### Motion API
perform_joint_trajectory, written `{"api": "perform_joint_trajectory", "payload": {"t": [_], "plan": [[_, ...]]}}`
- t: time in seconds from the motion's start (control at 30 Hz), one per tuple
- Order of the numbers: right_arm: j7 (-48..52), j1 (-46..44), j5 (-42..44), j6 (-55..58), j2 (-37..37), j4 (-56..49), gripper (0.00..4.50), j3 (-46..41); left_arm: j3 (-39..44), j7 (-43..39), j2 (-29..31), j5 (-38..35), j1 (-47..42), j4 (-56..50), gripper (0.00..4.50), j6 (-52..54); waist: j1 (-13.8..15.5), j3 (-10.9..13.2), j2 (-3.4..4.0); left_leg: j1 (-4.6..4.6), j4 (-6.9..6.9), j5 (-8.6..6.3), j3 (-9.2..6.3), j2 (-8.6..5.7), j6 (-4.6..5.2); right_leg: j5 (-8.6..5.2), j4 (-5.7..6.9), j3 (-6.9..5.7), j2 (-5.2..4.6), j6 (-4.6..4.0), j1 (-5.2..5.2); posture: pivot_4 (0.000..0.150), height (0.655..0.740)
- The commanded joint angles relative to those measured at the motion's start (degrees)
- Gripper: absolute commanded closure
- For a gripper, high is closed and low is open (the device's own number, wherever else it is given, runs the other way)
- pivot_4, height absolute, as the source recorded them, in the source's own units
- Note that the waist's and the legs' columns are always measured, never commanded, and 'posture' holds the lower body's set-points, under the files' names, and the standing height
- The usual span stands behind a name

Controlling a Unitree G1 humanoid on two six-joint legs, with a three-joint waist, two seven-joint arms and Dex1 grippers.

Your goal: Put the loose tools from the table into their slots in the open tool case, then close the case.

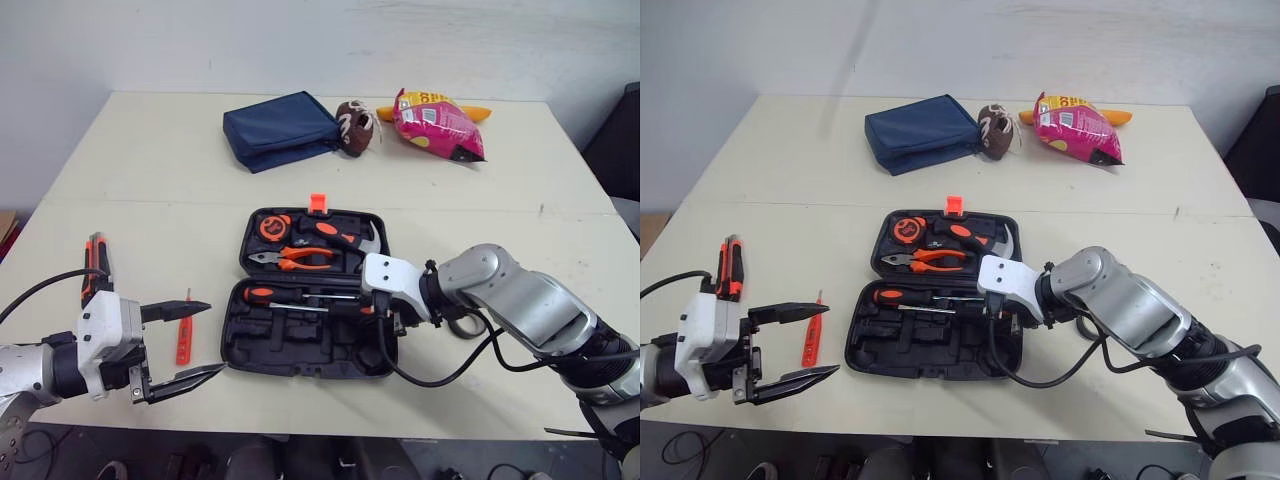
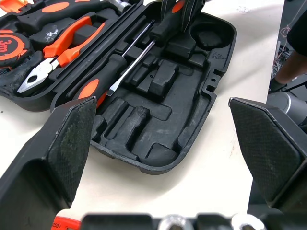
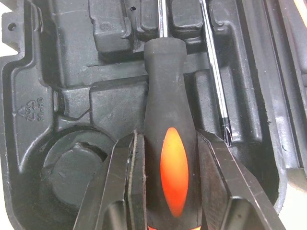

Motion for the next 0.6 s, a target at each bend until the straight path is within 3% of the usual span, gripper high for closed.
{"api": "perform_joint_trajectory", "payload": {"t": [0.03, 0.47, 0.53, 0.6], "plan": [[0.4, -0.5, -1.7, -0.1, -1.3, 0.9, 3.48, 0.6, 0.2, 0.2, -0.4, -1.0, -0.3, -1.5, 0.0, -0.5, 0.0, 0.0, 0.0, 0.0, 0.0, -0.01, 0.0, 0.0, 0.01, 0.0, 0.0, 0.0, 0.0, 0.0, 0.0, 0.15, 0.74], [0.4, 0.0, -2.7, -0.2, -1.1, 0.9, 3.48, 1.6, 0.2, 0.1, -0.7, -0.4, -0.5, -0.8, 0.0, -1.5, 0.1, 0.0, -0.01, -0.01, 0.0, -0.02, 0.0, 0.0, 0.04, 0.0, 0.0, -0.01, -0.01, 0.0, 0.0, 0.15, 0.74], [0.4, 0.1, -2.9, -0.8, -1.0, 0.8, 2.45, 1.4, 0.2, 0.1, -0.9, -0.4, -0.4, -0.8, 0.0, -1.7, 0.1, 0.0, -0.01, -0.01, 0.0, -0.02, 0.0, 0.0, 0.04, 0.0, -0.01, -0.01, -0.01, 0.0, 0.0, 0.15, 0.74], [0.8, 0.2, -2.5, -1.0, -0.9, 0.5, 1.73, 0.7, 0.2, 0.1, -1.1, -0.3, -0.2, -0.9, 0.0, -1.9, 0.1, 0.0, -0.01, -0.01, 0.0, -0.02, 0.0, -0.01, 0.04, 0.0, -0.01, -0.01, -0.01, 0.0, 0.0, 0.15, 0.74]]}}
